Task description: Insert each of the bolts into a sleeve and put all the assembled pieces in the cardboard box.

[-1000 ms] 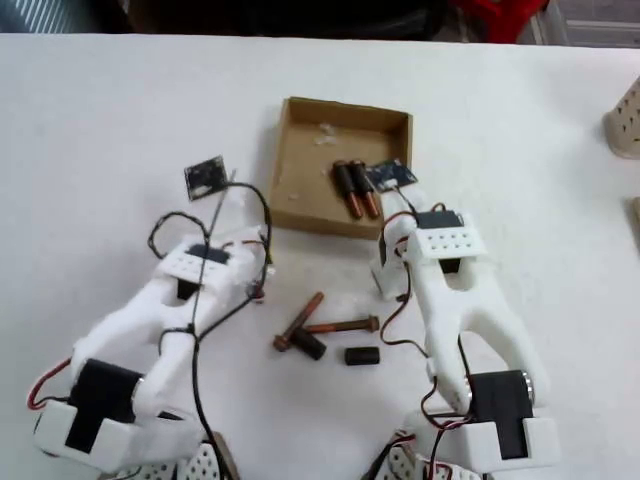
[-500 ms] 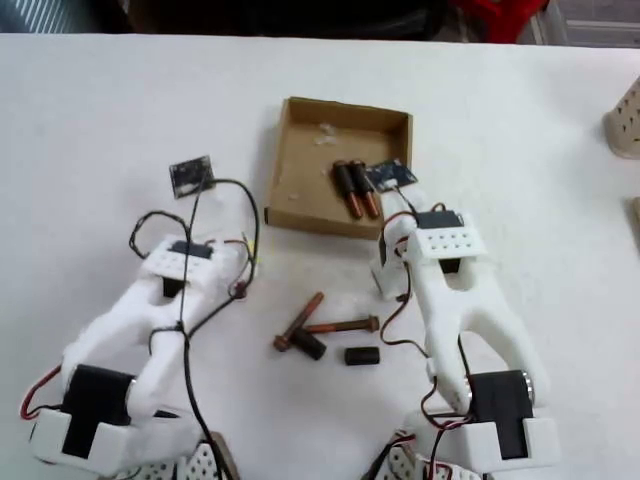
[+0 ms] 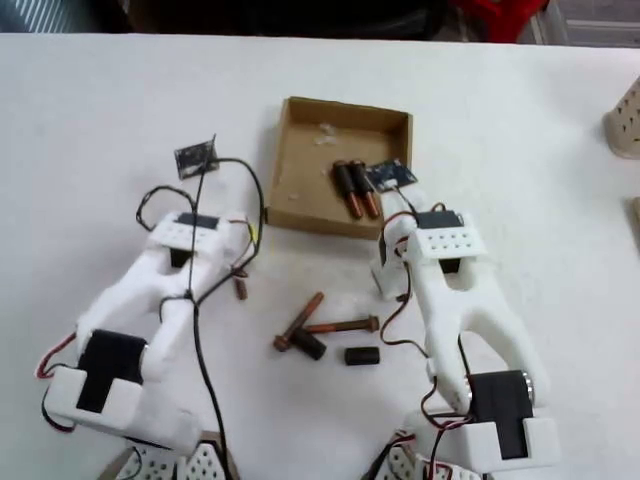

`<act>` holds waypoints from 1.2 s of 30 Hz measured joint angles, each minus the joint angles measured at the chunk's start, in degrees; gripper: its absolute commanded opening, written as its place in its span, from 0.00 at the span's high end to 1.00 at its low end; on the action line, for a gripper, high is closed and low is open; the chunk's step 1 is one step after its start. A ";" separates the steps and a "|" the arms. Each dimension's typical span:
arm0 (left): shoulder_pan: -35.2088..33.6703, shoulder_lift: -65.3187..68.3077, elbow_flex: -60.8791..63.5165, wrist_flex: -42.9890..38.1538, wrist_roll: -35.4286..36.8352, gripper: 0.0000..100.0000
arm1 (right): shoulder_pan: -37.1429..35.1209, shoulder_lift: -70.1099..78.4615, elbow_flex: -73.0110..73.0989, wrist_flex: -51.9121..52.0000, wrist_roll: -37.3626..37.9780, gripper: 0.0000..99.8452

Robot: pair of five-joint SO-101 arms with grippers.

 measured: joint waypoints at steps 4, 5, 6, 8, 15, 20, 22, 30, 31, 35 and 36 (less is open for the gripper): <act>0.00 0.53 -1.14 1.67 -0.18 0.98 | 0.00 0.00 0.00 0.00 0.00 0.98; 0.00 0.62 -1.14 1.67 -0.18 0.97 | 0.00 0.00 0.00 0.00 0.00 0.98; 0.00 0.62 -1.14 1.67 -0.18 0.98 | 0.00 0.00 0.00 0.00 0.00 0.98; 0.00 0.62 -1.14 1.67 0.00 0.98 | 0.00 0.00 0.00 0.00 0.00 0.98; -1.85 0.70 -2.02 1.67 -0.35 0.98 | -1.58 0.00 0.09 0.00 0.00 0.98; -9.05 1.05 -5.45 1.32 -4.66 0.98 | -5.45 0.00 1.14 0.00 0.00 0.98; -11.08 1.05 -5.54 -0.70 -6.68 0.98 | -6.51 0.00 1.23 0.00 0.00 0.98; -12.57 1.05 -5.36 -5.89 -7.91 0.98 | -8.18 0.00 1.23 -3.43 -0.35 0.98; -12.57 1.05 -5.36 -6.07 -7.91 0.98 | -8.26 -0.18 1.49 -3.78 -1.67 0.98; -12.66 1.05 -5.36 -6.07 -7.91 0.98 | -8.26 -3.69 5.45 -7.38 -10.81 0.98; -12.66 1.05 -5.27 -6.07 -7.91 0.98 | -8.26 -4.84 7.12 -9.32 -13.80 0.98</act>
